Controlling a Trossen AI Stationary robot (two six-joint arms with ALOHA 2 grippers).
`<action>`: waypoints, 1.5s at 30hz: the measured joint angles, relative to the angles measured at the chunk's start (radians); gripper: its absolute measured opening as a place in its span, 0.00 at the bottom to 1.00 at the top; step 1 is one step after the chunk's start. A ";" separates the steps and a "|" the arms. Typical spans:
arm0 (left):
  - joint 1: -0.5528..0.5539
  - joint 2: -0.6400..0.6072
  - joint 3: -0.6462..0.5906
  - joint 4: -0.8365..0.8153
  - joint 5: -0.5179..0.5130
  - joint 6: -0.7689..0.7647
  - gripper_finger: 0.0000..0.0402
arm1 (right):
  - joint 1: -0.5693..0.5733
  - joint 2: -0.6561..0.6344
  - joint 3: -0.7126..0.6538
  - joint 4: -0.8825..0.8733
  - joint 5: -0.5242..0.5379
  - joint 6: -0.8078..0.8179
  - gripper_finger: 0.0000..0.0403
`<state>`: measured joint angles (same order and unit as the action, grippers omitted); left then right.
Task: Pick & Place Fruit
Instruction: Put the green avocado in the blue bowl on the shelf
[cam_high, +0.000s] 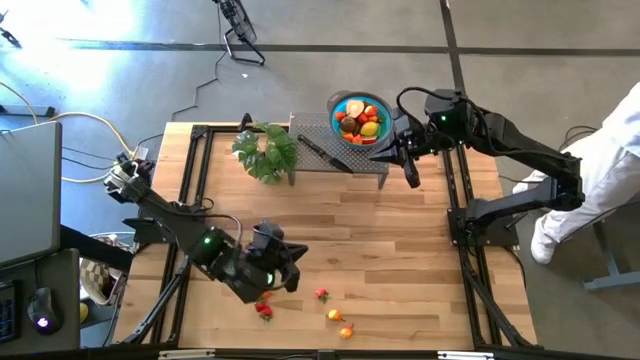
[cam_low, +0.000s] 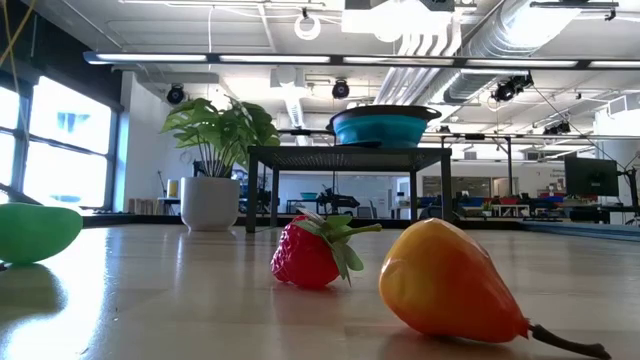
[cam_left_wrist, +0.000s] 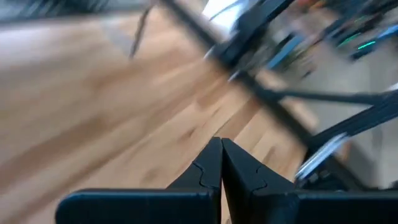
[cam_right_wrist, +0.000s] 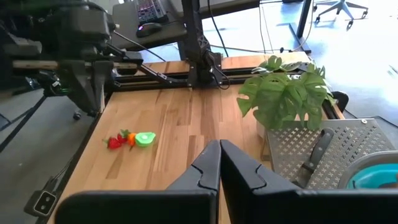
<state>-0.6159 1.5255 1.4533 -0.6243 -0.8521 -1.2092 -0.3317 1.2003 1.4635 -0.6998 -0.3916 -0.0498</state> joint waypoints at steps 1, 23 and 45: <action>0.000 0.017 0.037 -0.107 0.028 -0.079 0.00 | 0.000 0.000 0.000 0.000 0.000 0.000 0.00; 0.000 0.287 0.178 -0.637 0.712 -0.841 0.00 | 0.000 0.000 0.000 -0.068 0.000 0.017 0.00; 0.000 0.291 0.171 -0.662 0.810 -0.940 0.53 | 0.000 0.000 0.000 -0.107 0.053 -0.032 0.00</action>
<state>-0.6155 1.8164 1.6241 -1.2860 -0.0425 -2.1496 -0.3317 1.2003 1.4631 -0.8066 -0.3382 -0.0822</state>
